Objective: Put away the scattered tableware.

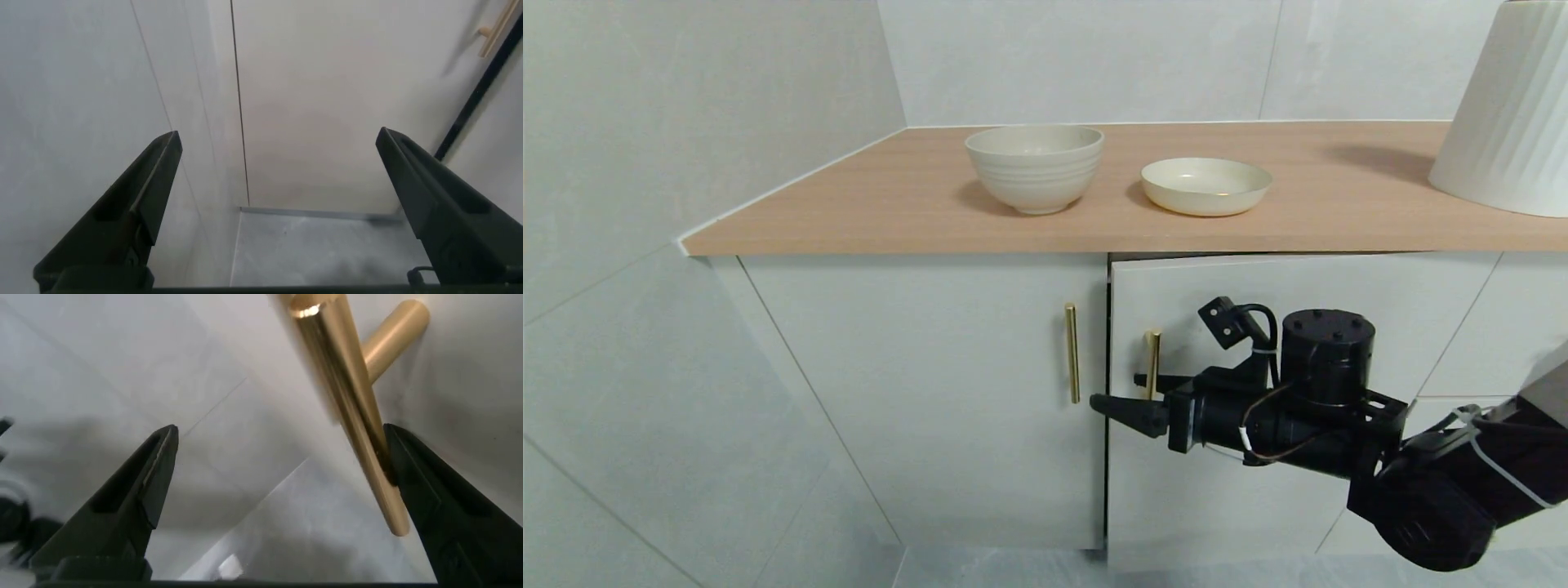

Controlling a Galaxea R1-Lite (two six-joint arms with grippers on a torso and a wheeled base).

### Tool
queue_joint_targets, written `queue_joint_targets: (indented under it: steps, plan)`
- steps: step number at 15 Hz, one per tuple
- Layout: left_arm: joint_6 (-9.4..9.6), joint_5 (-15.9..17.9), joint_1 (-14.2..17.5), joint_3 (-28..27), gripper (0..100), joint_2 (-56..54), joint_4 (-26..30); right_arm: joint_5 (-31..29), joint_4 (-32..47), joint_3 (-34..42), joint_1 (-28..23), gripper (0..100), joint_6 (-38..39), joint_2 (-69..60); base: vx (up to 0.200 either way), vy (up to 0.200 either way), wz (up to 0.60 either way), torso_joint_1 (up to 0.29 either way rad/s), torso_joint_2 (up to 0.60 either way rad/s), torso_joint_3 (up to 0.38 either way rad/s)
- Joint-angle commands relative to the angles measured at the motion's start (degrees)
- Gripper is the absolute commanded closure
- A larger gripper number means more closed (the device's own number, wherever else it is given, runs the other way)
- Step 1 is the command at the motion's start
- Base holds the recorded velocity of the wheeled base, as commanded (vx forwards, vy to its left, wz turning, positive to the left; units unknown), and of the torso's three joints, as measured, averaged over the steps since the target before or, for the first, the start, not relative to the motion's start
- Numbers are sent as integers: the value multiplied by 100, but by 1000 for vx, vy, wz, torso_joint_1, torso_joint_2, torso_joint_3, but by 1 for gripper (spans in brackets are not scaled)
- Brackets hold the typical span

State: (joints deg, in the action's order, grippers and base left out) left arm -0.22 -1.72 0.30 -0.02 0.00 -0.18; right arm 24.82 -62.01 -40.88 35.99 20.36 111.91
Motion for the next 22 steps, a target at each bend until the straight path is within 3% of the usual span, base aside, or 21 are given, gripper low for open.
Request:
queue_joint_targets:
  steps: [1,5,6,10,12,13,14,15,16,19,20,22]
  plan:
    - [-4,5,5,2,0,0,1,32,-109,537,154,0,-6,-442,0,0,0,0,0,0]
    - [-4,-4,5,2,0,0,1,120,-856,1293,321,0,-23,-609,0,0,0,0,0,0]
    - [136,5,5,2,0,0,1,120,-1199,1600,427,0,-32,-618,0,0,0,0,0,0]
    - [66,5,5,2,0,0,1,120,-1893,2189,515,0,-32,-627,0,0,0,0,0,0]
    - [611,93,5,2,0,0,-17,120,-2087,2514,629,0,-32,-688,0,0,0,0,0,0]
    - [672,216,5,2,0,0,-34,120,-2104,2585,655,0,-41,-714,0,0,0,0,0,0]
    - [743,559,5,-138,0,0,1,120,-2131,2681,752,0,-41,-741,0,0,0,0,0,0]
    - [769,1174,5,-674,0,334,89,120,-2131,2778,831,0,-41,-776,0,0,0,0,0,0]
    - [769,1455,5,-1131,0,844,220,120,-2131,2857,849,0,-50,-794,0,0,0,0,0,0]
    - [804,2466,-57,-1931,0,2716,352,111,-2157,2945,849,0,-58,-820,0,0,0,0,0,0]
    - [795,2984,-66,-2415,0,3858,335,111,-2210,2989,849,0,-58,-820,0,0,0,0,0,0]
    - [813,3213,-338,-2845,0,4913,317,111,-2219,3068,849,0,-58,-829,0,0,0,0,0,0]
